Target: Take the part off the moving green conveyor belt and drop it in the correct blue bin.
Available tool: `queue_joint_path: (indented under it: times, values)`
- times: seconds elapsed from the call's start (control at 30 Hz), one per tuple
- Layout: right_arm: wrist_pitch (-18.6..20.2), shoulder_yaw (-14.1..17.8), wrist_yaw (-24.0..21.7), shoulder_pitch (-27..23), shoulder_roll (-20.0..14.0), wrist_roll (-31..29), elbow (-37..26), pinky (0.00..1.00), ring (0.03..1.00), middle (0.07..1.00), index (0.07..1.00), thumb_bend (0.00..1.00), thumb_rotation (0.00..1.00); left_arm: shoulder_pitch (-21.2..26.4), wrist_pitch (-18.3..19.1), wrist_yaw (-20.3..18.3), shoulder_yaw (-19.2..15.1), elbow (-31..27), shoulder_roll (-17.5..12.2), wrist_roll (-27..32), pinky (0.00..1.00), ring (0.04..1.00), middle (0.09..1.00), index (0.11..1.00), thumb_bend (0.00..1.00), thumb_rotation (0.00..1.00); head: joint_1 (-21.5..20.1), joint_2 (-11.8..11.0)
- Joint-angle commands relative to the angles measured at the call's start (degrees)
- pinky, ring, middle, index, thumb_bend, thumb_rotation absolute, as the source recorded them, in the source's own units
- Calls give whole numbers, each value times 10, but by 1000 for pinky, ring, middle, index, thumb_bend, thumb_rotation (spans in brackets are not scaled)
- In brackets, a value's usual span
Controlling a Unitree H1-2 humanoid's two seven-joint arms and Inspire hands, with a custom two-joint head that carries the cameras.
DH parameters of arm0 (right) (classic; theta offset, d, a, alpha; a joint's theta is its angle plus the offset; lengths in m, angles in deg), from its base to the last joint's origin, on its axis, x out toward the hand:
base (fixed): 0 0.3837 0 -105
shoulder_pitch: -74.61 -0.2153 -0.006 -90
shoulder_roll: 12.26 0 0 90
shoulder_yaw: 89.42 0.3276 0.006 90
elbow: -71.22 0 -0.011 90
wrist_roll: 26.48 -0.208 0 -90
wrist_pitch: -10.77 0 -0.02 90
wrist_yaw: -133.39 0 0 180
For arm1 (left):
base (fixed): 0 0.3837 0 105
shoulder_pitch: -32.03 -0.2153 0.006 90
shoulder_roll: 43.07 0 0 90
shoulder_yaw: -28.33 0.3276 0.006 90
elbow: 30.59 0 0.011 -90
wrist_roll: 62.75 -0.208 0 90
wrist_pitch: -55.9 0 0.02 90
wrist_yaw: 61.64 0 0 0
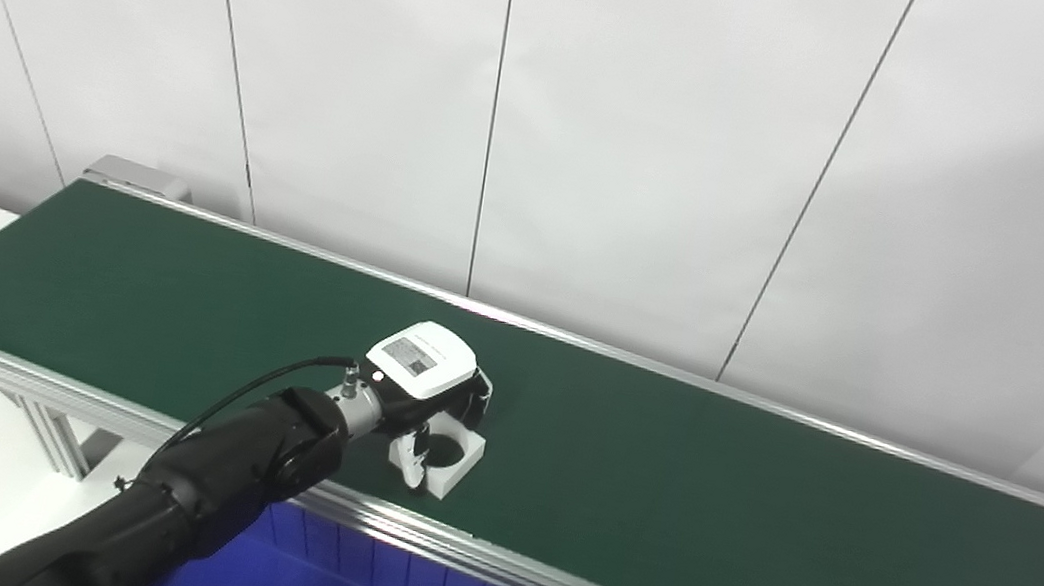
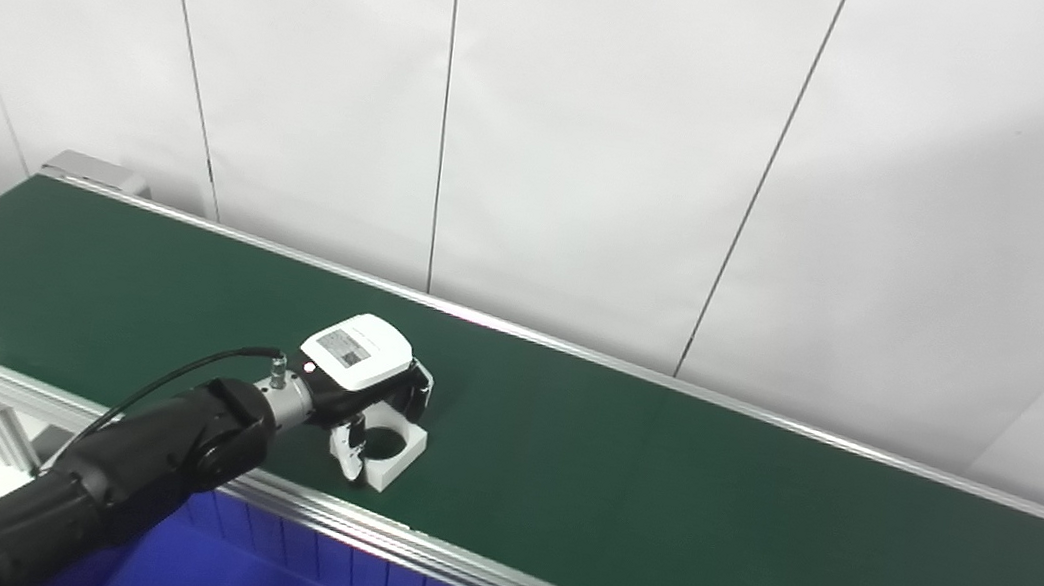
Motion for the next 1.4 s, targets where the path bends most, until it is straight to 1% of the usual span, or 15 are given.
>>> queue_joint_path:
  times: [0.0, 0.17, 0.23, 0.43, 0.6, 0.77, 0.83, 0.93, 1.07, 1.1, 1.13, 1.17, 1.2, 1.23, 1.37]
  values:
    - [-30, 5, -7, -2, 2, -7, -15, 658, 718, 782, 853, 759, 793, 32, 11, -3, -2, -15, -13, 2, 475, 483, 511, 471, 521, 0, 0, 1]
    - [-30, 7, -11, -3, 4, -5, -13, 658, 718, 782, 857, 784, 808, 30, 13, -21, -5, -35, -17, 9, 477, 466, 498, 485, 522, 0, -4, 1]
    - [-30, 7, -12, -3, 5, -6, -13, 656, 715, 778, 857, 778, 805, 29, 12, -30, -7, -44, -19, 12, 486, 490, 504, 481, 521, 0, -5, 2]
    - [-30, 8, -12, -3, 7, -4, -15, 659, 714, 776, 855, 761, 791, 32, 11, -38, -11, -52, -22, 13, 510, 499, 504, 484, 522, 0, -5, 2]
    - [-30, 9, -15, -4, 7, -7, -13, 655, 709, 769, 850, 763, 786, 31, 15, -64, -23, -81, -23, 28, 523, 528, 514, 477, 521, 0, 2, 6]
    - [-30, 15, -21, -3, 7, -11, -14, 663, 713, 771, 852, 755, 785, 27, 4, -77, -37, -123, -25, 55, 468, 514, 506, 482, 522, 0, 9, 8]
    - [-30, 17, -24, -2, 5, -10, -19, 664, 712, 771, 854, 753, 789, 20, 15, -99, -45, -169, -27, 68, 459, 511, 502, 485, 522, 0, 21, 22]
    - [-30, 21, -27, 0, 4, -11, -27, 675, 718, 773, 862, 753, 801, 10, 35, -133, -61, -234, -29, 84, 459, 511, 494, 492, 522, 0, 25, 31]
    - [-30, 28, -34, 5, 1, -14, -43, 685, 725, 774, 868, 750, 809, -2, 57, -180, -81, -316, -32, 101, 472, 522, 496, 490, 523, 0, 34, 59]
    - [-30, 31, -37, 7, 1, -16, -48, 686, 724, 772, 866, 752, 806, -5, 64, -192, -86, -338, -32, 105, 473, 522, 494, 492, 523, 0, 37, 71]
    - [-30, 33, -39, 8, 1, -18, -52, 685, 723, 771, 862, 757, 803, -8, 69, -201, -89, -353, -33, 107, 473, 520, 494, 492, 523, 0, 37, 71]
    - [-30, 36, -42, 9, 0, -19, -57, 685, 723, 770, 860, 760, 802, -9, 75, -211, -94, -369, -33, 110, 472, 519, 494, 492, 523, 0, 41, 88]
    - [-30, 38, -45, 9, -1, -21, -60, 687, 723, 769, 859, 764, 802, -12, 76, -218, -98, -382, -33, 113, 468, 515, 493, 491, 523, 0, 41, 88]
    - [-30, 40, -48, 10, -2, -24, -64, 688, 722, 766, 857, 774, 801, -14, 79, -226, -101, -396, -33, 117, 460, 510, 494, 490, 524, 0, 43, 102]
    - [-29, 49, -63, 5, -7, -32, -79, 663, 709, 758, 850, 778, 789, -26, 100, -269, -114, -459, -33, 133, 442, 506, 499, 485, 523, 0, 44, 138]
